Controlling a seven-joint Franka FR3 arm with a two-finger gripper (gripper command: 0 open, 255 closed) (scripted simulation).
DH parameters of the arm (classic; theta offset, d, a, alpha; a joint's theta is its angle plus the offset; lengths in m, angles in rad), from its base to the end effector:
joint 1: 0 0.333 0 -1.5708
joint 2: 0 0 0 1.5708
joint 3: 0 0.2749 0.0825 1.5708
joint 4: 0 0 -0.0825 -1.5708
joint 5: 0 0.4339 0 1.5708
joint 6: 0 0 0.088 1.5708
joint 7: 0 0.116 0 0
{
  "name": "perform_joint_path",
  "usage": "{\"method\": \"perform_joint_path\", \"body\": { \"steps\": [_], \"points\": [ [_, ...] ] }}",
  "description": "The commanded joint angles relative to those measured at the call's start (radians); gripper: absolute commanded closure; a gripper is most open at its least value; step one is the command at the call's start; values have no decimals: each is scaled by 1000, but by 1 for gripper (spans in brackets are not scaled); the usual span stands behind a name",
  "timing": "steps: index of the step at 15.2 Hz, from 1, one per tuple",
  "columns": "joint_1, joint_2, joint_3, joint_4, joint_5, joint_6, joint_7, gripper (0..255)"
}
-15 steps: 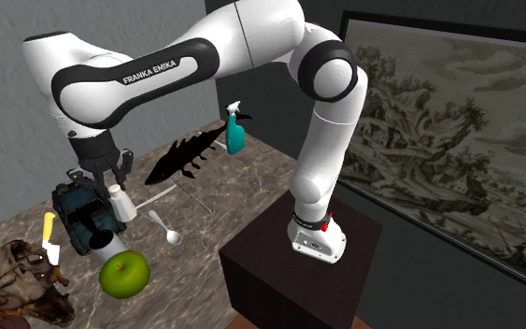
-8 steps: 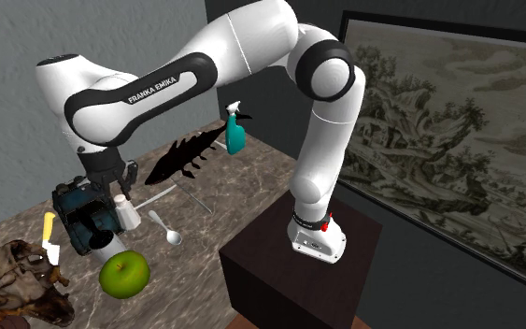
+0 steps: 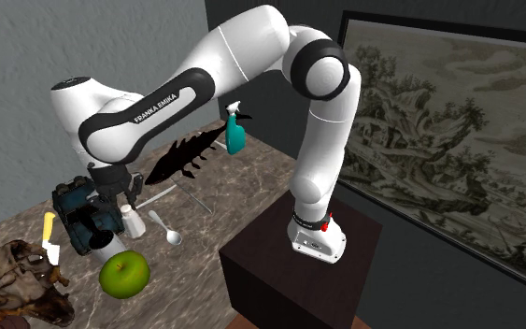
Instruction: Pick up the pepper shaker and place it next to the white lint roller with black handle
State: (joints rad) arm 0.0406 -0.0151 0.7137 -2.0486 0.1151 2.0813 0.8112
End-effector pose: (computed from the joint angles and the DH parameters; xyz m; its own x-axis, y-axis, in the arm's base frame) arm 0.4304 0.4141 0.3757 0.9933 -0.1087 -0.0385 -0.1119 -0.9892 -0.0942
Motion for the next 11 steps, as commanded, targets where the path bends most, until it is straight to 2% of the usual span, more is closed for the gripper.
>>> {"method": "perform_joint_path", "body": {
  "steps": [1, 11],
  "points": [
    [1, 7, 1, -20, -4, 27, 2, 255],
    [10, 80, 5, -96, -55, 159, 30, 255]
  ]
}}
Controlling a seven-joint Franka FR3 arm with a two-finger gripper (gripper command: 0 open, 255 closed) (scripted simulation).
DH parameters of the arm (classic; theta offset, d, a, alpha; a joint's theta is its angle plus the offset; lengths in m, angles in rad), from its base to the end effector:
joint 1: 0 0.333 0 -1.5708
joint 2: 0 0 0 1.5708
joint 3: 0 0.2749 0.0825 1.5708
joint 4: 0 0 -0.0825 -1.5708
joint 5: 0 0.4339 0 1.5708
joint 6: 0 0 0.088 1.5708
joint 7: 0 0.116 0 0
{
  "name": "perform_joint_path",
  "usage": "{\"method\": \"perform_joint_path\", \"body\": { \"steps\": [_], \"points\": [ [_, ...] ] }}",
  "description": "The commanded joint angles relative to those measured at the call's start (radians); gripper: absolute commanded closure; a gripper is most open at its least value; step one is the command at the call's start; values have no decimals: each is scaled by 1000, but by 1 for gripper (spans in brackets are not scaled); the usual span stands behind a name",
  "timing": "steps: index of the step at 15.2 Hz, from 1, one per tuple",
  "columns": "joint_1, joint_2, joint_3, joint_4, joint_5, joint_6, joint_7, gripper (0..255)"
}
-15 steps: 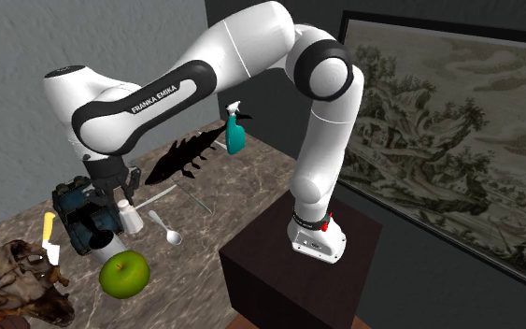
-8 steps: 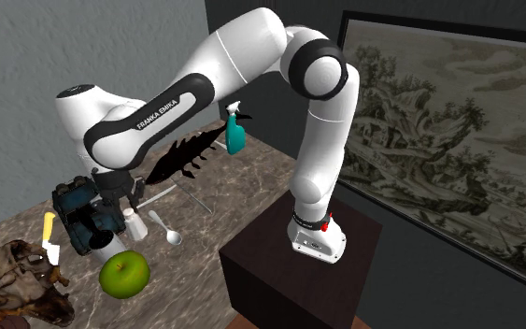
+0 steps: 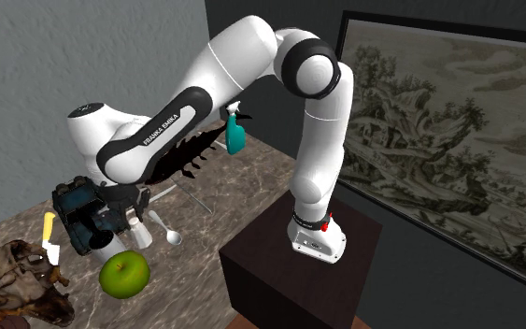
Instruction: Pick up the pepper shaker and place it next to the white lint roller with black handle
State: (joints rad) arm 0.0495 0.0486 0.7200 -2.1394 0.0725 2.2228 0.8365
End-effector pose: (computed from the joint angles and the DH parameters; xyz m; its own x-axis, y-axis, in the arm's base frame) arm 0.4214 0.4125 0.3141 0.9933 -0.1089 -0.0384 -0.1121 -0.9892 -0.0940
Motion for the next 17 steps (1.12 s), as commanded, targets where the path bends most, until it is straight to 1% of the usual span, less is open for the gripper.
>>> {"method": "perform_joint_path", "body": {
  "steps": [1, 9, 10, 15, 17],
  "points": [
    [2, 25, -1, -11, -19, 31, 9, 255],
    [3, 26, -2, -13, -20, 34, 10, 255],
    [3, 26, -2, -13, -20, 34, 10, 0],
    [3, 26, -2, -13, -20, 34, 10, 0],
    [-7, -19, -2, 17, 14, -32, -15, 0]
  ]
}}
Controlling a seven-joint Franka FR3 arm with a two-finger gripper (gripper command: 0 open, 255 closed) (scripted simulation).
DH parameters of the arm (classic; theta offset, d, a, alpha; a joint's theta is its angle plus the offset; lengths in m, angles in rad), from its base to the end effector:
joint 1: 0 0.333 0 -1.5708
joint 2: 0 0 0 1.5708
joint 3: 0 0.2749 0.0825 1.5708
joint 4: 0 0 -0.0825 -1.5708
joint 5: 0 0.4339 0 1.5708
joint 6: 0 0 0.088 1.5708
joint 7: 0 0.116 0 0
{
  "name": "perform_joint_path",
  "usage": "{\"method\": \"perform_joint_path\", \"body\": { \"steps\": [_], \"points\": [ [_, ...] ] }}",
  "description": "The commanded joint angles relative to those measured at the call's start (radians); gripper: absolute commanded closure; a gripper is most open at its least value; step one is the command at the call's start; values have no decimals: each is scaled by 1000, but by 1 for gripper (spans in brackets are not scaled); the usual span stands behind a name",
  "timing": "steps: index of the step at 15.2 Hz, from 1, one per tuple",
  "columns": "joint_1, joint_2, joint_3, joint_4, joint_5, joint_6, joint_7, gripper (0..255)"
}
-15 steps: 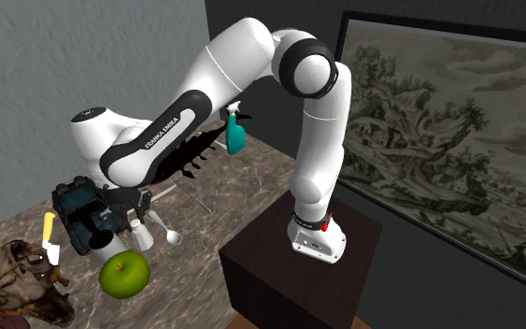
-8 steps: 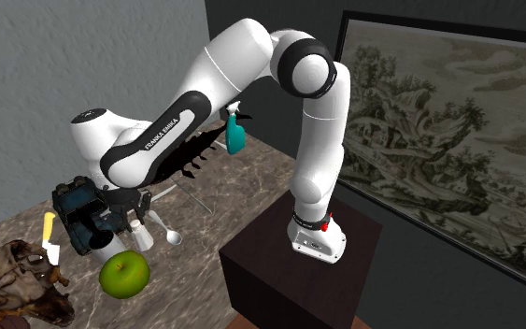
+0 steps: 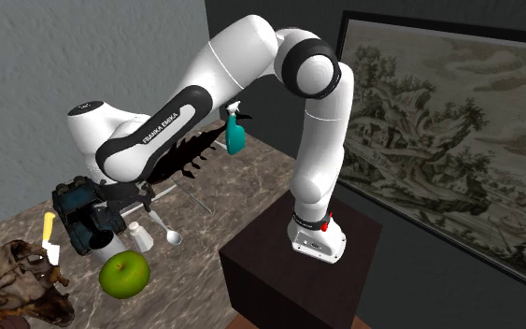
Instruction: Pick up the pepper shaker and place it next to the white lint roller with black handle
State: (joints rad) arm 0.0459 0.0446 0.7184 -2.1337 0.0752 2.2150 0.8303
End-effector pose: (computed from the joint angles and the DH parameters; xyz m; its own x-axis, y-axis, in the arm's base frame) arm 0.4241 0.4109 0.3180 0.9934 -0.1089 -0.0371 -0.1120 -0.9892 -0.0948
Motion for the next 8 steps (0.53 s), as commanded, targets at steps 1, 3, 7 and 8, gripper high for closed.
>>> {"method": "perform_joint_path", "body": {
  "steps": [1, 3, 7, 8],
  "points": [
    [-7, -36, -2, 28, 26, -57, -20, 0],
    [-10, -51, -5, 42, 36, -83, -27, 0],
    [-10, -51, -5, 42, 36, -83, -27, 0],
    [-9, -51, -5, 42, 36, -83, -27, 0]
  ]
}}
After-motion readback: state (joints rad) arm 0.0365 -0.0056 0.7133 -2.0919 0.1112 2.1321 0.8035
